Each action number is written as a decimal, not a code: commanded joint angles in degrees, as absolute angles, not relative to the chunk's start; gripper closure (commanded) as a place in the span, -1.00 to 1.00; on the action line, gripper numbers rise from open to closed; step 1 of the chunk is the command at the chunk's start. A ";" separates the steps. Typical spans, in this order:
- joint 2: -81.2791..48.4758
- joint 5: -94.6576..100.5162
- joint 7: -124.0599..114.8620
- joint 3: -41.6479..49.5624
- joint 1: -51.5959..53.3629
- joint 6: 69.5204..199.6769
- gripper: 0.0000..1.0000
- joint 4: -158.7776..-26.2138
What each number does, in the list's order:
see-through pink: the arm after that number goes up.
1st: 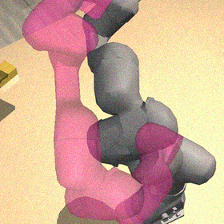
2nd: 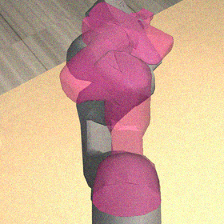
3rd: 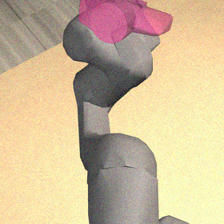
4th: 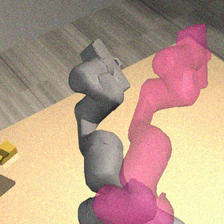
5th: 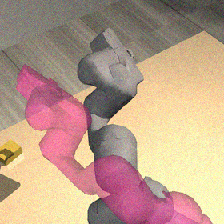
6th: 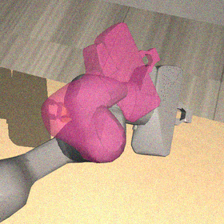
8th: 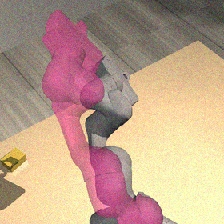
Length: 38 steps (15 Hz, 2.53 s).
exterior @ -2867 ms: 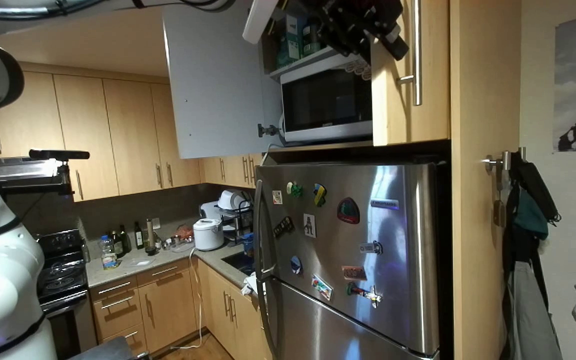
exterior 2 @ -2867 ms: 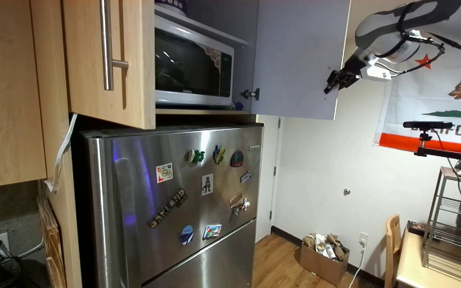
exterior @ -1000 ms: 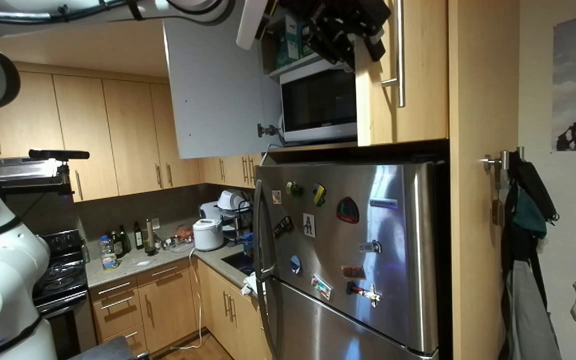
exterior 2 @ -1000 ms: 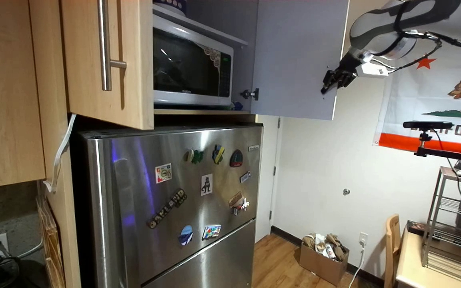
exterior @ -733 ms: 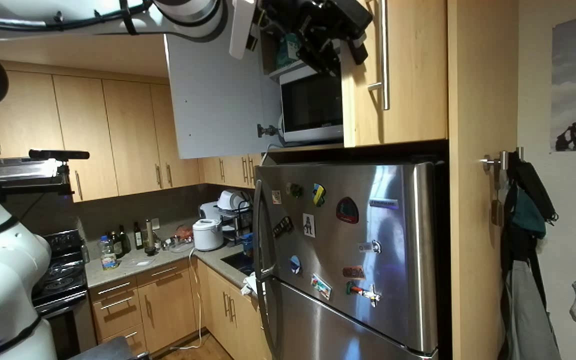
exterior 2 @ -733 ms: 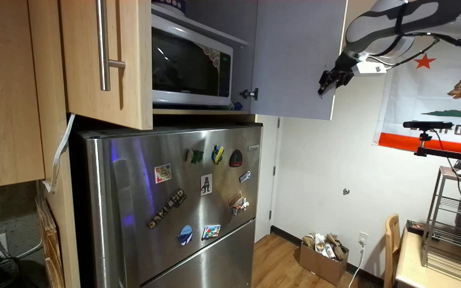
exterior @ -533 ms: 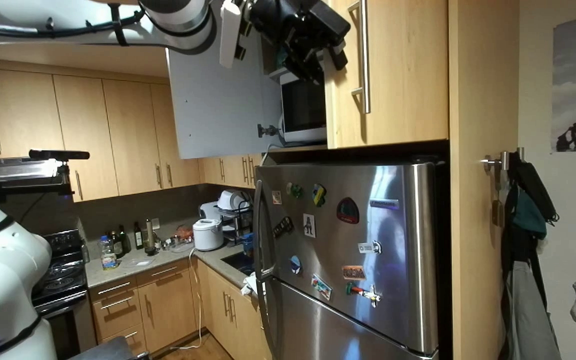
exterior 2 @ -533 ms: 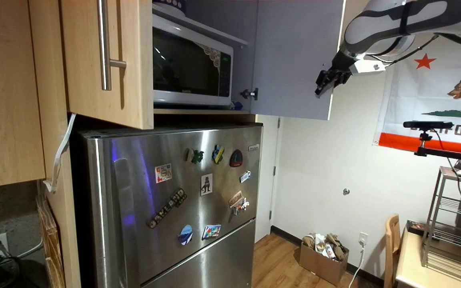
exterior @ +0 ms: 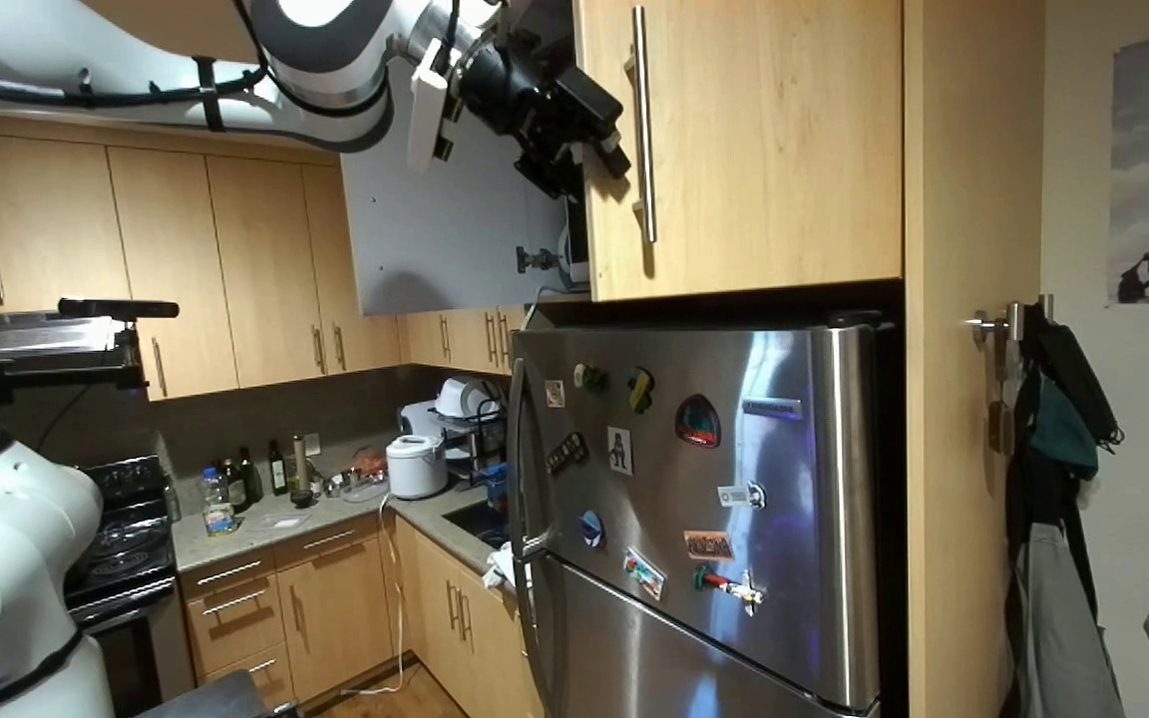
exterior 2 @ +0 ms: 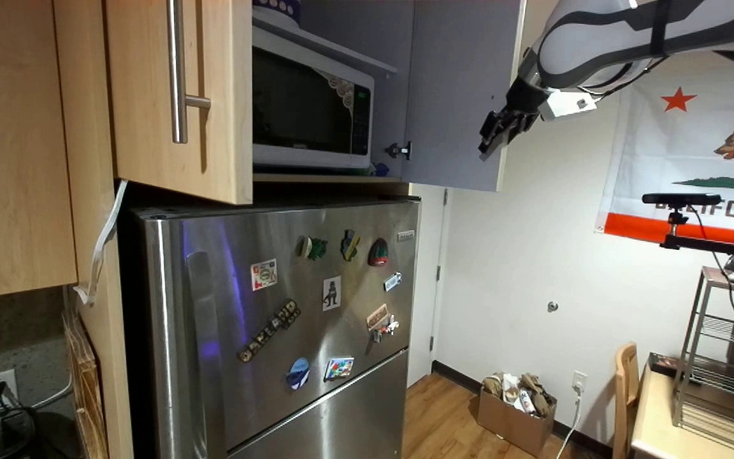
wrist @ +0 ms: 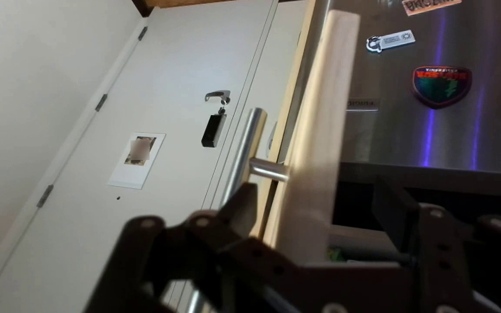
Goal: Close the cupboard door on the right
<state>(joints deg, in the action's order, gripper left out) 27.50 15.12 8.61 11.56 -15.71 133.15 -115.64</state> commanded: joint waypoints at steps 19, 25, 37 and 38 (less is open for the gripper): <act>32.83 22.58 0.34 3.37 -14.86 141.22 -0.66 -127.18; 34.39 24.94 -2.98 0.02 -14.68 140.69 -0.65 -130.30; 31.28 22.15 -1.49 2.37 -13.33 138.61 -0.53 -127.53; 30.69 20.87 -0.23 3.68 -12.80 138.66 -0.15 -126.97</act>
<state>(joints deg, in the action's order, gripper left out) 32.55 23.54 -2.56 0.84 -14.38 139.52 -129.32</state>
